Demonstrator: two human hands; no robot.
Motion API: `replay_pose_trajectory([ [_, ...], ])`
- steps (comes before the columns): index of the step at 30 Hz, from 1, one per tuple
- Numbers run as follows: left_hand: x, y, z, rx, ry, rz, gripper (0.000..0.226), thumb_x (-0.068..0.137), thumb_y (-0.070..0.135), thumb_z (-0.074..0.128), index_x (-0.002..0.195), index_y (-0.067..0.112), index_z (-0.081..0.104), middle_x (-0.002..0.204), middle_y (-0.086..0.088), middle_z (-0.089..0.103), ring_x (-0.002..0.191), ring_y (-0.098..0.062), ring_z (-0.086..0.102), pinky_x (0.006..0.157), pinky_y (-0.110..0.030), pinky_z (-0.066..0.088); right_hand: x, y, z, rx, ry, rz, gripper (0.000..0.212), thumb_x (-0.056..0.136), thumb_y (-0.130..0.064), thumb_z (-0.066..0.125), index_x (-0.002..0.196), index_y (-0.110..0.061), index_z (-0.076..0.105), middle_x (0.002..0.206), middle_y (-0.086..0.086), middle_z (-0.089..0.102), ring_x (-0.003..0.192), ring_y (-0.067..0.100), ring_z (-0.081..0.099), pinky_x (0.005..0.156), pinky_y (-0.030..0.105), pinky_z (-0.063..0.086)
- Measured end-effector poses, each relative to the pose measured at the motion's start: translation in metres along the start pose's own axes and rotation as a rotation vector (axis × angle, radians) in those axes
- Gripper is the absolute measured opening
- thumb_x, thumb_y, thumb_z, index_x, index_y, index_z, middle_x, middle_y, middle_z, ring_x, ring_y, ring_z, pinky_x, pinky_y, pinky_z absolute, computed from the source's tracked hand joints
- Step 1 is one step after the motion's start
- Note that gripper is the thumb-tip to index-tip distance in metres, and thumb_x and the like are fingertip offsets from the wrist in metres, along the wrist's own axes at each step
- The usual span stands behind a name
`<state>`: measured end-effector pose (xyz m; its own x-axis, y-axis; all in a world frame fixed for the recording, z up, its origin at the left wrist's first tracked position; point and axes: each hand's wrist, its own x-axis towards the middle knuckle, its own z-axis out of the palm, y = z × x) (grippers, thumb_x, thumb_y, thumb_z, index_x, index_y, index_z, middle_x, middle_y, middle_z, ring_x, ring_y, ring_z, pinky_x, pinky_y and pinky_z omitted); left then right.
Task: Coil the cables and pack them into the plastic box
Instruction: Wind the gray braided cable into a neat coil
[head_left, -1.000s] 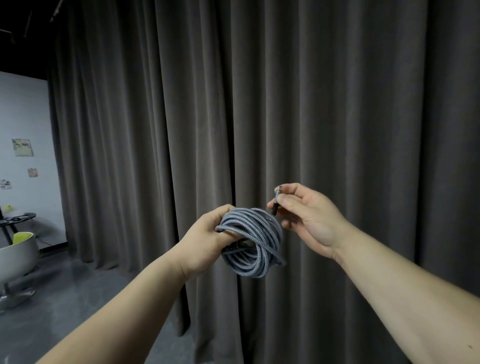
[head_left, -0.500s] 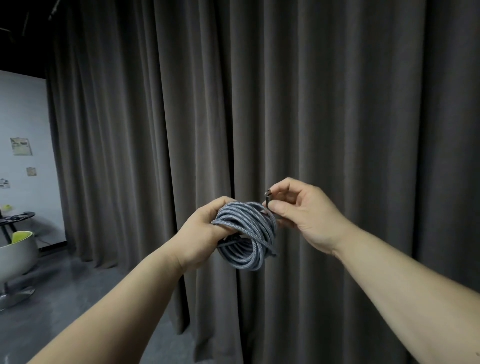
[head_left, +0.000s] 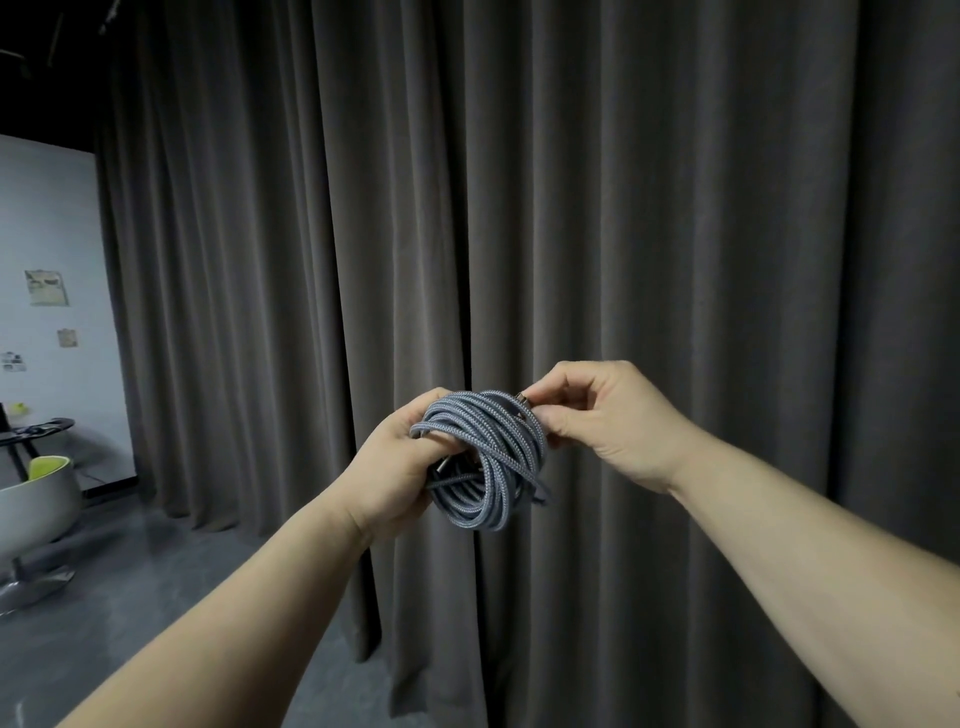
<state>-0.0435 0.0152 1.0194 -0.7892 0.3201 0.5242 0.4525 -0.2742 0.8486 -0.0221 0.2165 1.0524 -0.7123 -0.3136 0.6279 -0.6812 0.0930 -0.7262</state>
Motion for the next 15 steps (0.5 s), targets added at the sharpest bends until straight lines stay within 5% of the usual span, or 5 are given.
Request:
replay_pose_trajectory([
  [15,0.0018,-0.0099,0.0039,-0.132,0.062,-0.065,0.03,0.074,0.004,0.059,0.102,0.002,0.067,0.1,-0.02,0.066,0.095,-0.029,0.062,0.09,-0.041,0.053,0.003,-0.0054,-0.0022,-0.07,-0.065,0.042,0.021,0.083,0.007,0.065,0.086,-0.011,0.073,0.076,0.004,0.072,0.071,0.008,0.067,0.066,0.017,0.052],
])
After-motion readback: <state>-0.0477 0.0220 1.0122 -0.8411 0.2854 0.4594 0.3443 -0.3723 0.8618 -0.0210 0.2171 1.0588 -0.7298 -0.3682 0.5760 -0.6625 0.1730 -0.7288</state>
